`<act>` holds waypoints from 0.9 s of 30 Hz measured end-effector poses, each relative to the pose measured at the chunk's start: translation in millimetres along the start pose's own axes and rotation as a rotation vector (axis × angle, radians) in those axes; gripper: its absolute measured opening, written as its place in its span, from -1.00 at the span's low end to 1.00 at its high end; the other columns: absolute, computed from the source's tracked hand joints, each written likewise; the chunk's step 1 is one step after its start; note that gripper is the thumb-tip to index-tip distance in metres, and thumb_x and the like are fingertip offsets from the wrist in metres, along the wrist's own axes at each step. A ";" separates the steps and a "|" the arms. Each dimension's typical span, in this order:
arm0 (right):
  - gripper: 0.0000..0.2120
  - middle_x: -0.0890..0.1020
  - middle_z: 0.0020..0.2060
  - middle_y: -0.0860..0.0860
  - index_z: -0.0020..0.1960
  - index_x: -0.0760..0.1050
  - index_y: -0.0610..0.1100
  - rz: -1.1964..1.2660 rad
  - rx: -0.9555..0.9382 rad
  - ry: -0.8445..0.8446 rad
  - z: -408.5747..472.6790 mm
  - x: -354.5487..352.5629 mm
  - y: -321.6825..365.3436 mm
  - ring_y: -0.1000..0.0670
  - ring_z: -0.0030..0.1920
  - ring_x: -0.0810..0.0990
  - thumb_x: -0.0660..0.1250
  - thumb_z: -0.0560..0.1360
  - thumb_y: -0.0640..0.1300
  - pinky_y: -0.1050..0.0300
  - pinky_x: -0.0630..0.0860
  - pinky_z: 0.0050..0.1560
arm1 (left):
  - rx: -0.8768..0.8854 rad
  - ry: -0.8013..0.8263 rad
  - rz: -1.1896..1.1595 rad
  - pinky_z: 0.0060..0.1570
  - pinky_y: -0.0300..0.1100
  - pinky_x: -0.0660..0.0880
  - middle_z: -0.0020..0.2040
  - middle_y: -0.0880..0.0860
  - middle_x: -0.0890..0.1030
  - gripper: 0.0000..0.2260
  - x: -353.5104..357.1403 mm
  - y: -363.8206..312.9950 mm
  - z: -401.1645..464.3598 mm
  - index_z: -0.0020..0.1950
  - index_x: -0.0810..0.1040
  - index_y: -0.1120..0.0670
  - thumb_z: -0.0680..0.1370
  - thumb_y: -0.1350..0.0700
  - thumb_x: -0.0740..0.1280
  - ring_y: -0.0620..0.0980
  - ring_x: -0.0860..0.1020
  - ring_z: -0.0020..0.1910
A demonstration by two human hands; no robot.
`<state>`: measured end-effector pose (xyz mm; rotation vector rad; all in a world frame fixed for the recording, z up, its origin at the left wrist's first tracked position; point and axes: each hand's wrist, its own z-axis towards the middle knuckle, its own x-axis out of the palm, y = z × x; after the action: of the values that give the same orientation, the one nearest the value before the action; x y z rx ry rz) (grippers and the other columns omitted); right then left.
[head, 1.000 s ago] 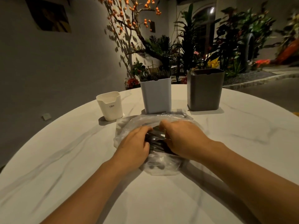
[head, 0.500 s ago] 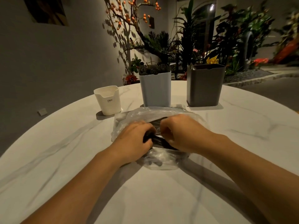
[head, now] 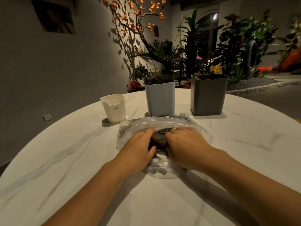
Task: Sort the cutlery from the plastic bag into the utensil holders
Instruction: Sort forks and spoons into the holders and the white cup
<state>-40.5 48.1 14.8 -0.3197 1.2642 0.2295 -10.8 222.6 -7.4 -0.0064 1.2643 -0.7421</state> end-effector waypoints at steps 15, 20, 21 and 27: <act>-0.64 0.59 0.22 -0.01 0.31 0.42 -0.05 -0.083 -0.079 -0.049 -4.0 -4.4 4.1 -0.06 0.20 0.54 0.24 0.62 0.13 -0.02 0.39 0.36 | 0.101 -0.067 0.025 0.38 -0.02 0.42 0.38 -0.16 0.44 -0.59 6.4 6.9 -0.6 0.47 0.33 -0.20 0.64 0.03 0.29 -0.11 0.40 0.35; -0.56 0.57 0.29 0.01 0.44 0.37 0.00 -0.027 -0.101 -0.141 -6.8 -21.6 8.7 -0.05 0.25 0.56 0.24 0.61 0.11 0.02 0.41 0.35 | 0.178 -0.157 0.032 0.46 -0.10 0.36 0.46 -0.16 0.38 -0.63 4.7 1.9 -0.5 0.47 0.39 -0.16 0.66 0.02 0.25 -0.13 0.36 0.42; -0.55 0.57 0.29 0.01 0.45 0.37 0.01 -0.011 -0.104 -0.157 -8.7 -24.3 8.9 -0.03 0.24 0.56 0.24 0.60 0.12 0.05 0.43 0.33 | 0.173 -0.178 0.031 0.47 -0.18 0.31 0.45 -0.14 0.42 -0.65 2.7 0.7 -0.6 0.46 0.43 -0.13 0.66 0.04 0.26 -0.13 0.37 0.41; -0.59 0.54 0.29 -0.01 0.45 0.37 -0.01 0.226 -0.109 -0.153 -11.9 -24.6 5.2 -0.02 0.24 0.54 0.25 0.62 0.01 0.12 0.44 0.28 | 0.198 -0.179 0.088 0.38 -0.28 0.32 0.33 -0.03 0.57 -0.69 -8.9 -2.6 -5.4 0.38 0.53 -0.03 0.63 0.05 0.31 -0.06 0.51 0.29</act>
<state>-60.0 48.8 34.7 -0.2470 1.1380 0.5082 -17.6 227.2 -0.5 0.1397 1.0109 -0.7705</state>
